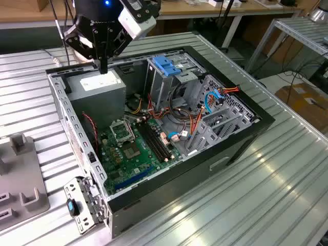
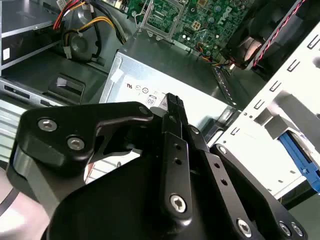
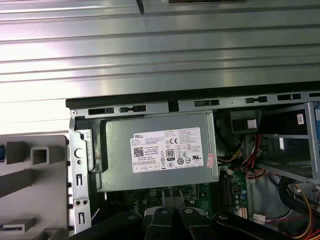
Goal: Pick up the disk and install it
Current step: 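Reach for the disk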
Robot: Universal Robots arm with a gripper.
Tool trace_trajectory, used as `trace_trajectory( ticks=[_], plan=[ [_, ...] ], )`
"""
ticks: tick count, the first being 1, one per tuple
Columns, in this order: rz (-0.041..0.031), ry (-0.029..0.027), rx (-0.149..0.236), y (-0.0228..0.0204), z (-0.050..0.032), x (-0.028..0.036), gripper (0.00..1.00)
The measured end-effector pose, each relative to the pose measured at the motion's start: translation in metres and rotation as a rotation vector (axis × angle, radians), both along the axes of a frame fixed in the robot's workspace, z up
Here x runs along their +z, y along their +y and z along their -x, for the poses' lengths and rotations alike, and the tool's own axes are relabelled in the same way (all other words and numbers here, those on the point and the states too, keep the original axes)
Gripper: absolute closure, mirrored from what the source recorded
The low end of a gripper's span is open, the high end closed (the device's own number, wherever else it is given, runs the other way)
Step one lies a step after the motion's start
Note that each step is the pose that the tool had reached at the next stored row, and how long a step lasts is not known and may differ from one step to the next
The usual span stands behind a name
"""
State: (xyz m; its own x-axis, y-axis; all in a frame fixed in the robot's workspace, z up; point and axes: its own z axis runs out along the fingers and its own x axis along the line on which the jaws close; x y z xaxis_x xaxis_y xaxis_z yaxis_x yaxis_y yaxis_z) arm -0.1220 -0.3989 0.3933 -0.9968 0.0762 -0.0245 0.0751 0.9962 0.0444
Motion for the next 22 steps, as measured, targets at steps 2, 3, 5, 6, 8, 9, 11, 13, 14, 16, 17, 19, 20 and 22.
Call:
trace_trajectory(
  ticks=[2, 3, 5, 6, 8, 9, 11, 13, 14, 16, 17, 19, 20, 22],
  plan=[
    [0.0, 0.0, 0.0, 0.0, 0.0, 0.0, 0.89],
    [0.0, 0.0, 0.0, 0.0, 0.0, 0.0, 0.89],
    [0.0, 0.0, 0.0, 0.0, 0.0, 0.0, 0.89],
    [0.0, 0.0, 0.0, 0.0, 0.0, 0.0, 0.89],
    [0.0, 0.0, 0.0, 0.0, 0.0, 0.0, 0.89],
    [0.0, 0.0, 0.0, 0.0, 0.0, 0.0, 0.89],
    [0.0, 0.0, 0.0, 0.0, 0.0, 0.0, 0.89],
    [0.0001, 0.0, 0.0, 0.0, 0.0003, 0.0, 0.89],
    [0.0001, 0.0, 0.0, 0.0, 0.0007, 0.0, 0.89],
    [0.0, 0.0, 0.0, 0.0, 0.0031, 0.0, 0.89],
    [0.0001, 0.0, 0.0, 0.0, 0.0049, 0.0, 0.89],
    [0.0, 0.0, 0.0, 0.0, 0.0068, 0.0, 0.89],
    [0.0, 0.0, 0.0, 0.0, 0.0075, 0.0, 0.89],
    [0.0001, 0.0, 0.0, 0.0001, 0.0082, 0.0, 0.89]
  ],
)
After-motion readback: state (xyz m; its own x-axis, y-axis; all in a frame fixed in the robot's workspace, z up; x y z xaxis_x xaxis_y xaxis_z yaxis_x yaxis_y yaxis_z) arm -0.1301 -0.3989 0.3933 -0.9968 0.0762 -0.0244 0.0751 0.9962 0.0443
